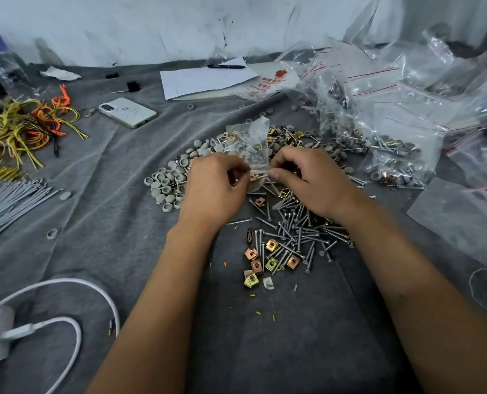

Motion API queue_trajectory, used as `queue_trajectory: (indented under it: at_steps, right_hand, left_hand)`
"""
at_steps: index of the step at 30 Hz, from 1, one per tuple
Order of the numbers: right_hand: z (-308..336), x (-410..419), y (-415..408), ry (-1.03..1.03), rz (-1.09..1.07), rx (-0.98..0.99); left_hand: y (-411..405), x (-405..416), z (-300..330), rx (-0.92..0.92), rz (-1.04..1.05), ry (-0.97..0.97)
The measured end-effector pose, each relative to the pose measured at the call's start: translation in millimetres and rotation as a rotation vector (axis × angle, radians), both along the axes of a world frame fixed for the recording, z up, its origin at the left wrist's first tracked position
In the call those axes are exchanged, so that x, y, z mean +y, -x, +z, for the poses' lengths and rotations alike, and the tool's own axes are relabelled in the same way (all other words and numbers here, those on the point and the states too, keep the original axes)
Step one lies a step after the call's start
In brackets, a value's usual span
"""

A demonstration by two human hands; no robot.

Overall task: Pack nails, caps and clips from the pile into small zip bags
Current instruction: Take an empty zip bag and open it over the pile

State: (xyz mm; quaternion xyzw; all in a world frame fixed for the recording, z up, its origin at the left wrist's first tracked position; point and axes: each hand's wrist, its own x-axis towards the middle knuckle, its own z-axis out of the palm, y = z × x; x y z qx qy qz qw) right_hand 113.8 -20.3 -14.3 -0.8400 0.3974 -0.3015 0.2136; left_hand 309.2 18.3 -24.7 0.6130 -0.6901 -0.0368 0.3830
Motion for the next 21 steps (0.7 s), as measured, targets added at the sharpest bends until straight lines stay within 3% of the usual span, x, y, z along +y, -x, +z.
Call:
queue_trajectory:
  at_steps: [6, 10, 18, 21]
  right_hand:
    - [3.5, 3.0, -0.2, 0.173, -0.018, -0.113]
    - [5.6, 6.4, -4.4, 0.299, -0.023, -0.137]
    - [5.5, 6.2, -4.7, 0.316, -0.107, -0.091]
    - [5.0, 8.5, -7.2, 0.34, -0.116, -0.068]
  left_hand:
    - [2.6, -0.5, 0.2, 0.026, 0.041, 0.025]
    - [7.2, 0.5, 0.5, 0.148, 0.056, 0.009]
    - [11.8, -0.4, 3.3, 0.434, 0.124, -0.027]
    - [13.7, 0.9, 5.4, 0.432, 0.116, -0.042]
